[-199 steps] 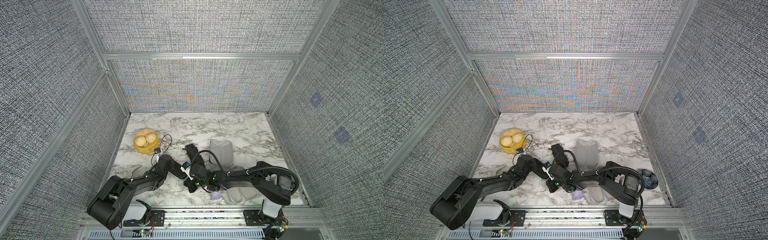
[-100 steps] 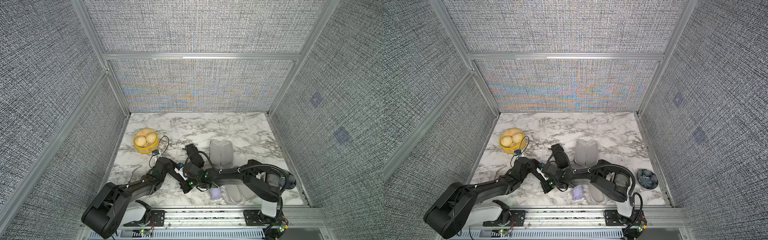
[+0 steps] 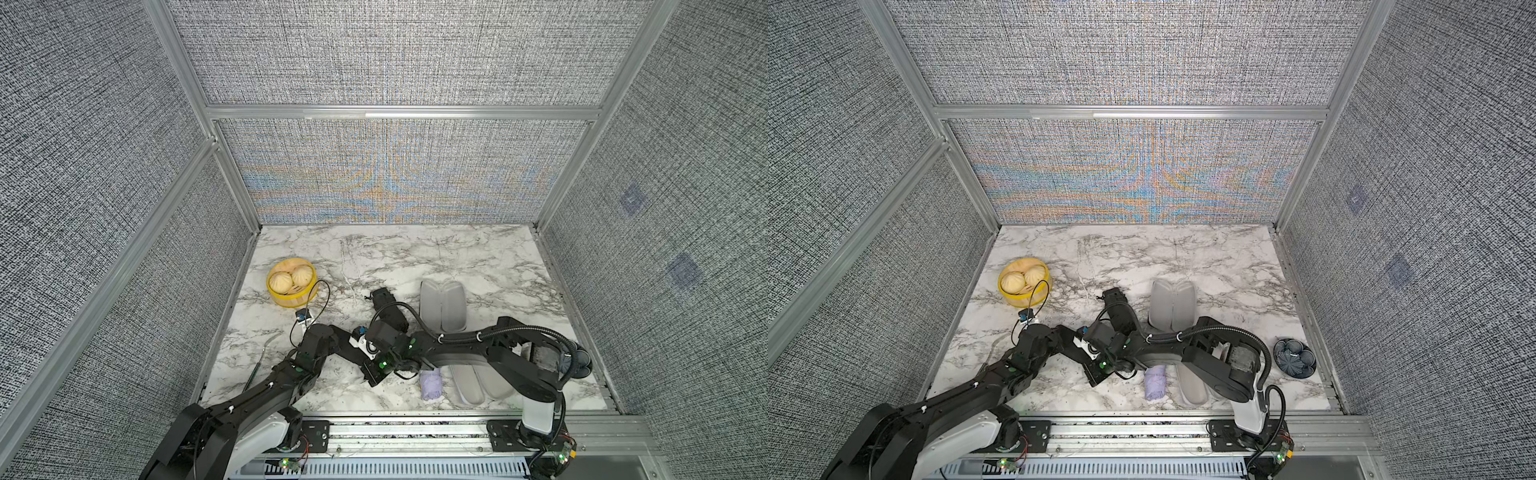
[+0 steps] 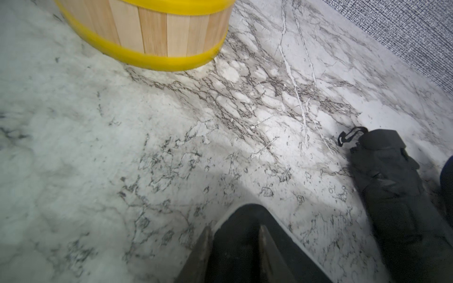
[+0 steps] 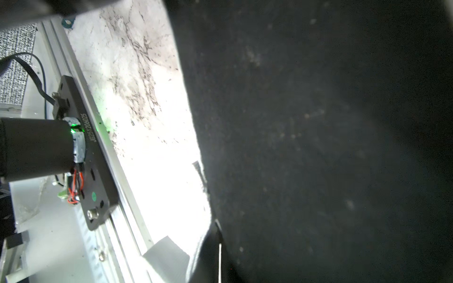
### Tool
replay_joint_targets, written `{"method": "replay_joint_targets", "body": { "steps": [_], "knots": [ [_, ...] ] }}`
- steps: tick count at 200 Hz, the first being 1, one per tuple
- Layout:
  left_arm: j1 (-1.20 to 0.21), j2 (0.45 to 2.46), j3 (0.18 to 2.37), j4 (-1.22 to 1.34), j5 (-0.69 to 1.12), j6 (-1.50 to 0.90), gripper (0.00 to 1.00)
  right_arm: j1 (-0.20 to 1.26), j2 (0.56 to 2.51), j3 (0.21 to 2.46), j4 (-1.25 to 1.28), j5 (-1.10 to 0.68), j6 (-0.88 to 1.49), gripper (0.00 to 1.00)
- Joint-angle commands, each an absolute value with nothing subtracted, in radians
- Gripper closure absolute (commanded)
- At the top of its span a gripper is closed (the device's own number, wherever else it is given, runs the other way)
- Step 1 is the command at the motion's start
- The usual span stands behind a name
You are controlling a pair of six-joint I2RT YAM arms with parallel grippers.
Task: Put umbrellas into zippered umbrella sleeves
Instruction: Zip the zipper on the umbrella sleeve.
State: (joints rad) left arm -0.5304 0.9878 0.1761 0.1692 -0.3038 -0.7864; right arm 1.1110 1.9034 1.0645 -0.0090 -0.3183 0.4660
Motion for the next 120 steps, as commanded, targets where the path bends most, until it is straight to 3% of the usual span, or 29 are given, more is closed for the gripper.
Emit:
{"method": "replay_joint_targets", "body": {
  "steps": [1,77,120],
  "knots": [
    [-0.54,0.896,0.151,-0.011,-0.144,-0.781,0.71,1.073,1.871,1.022,0.062,-0.259,0.4,1.0],
    [-0.54,0.349,0.096,-0.328,-0.118,-0.792,0.44,1.064,1.822,0.962,0.038,-0.291,0.315,1.0],
    [-0.54,0.275,0.126,-0.426,-0.169,-0.769,0.38,1.074,1.803,0.986,0.013,-0.232,0.347,0.97]
  ]
}}
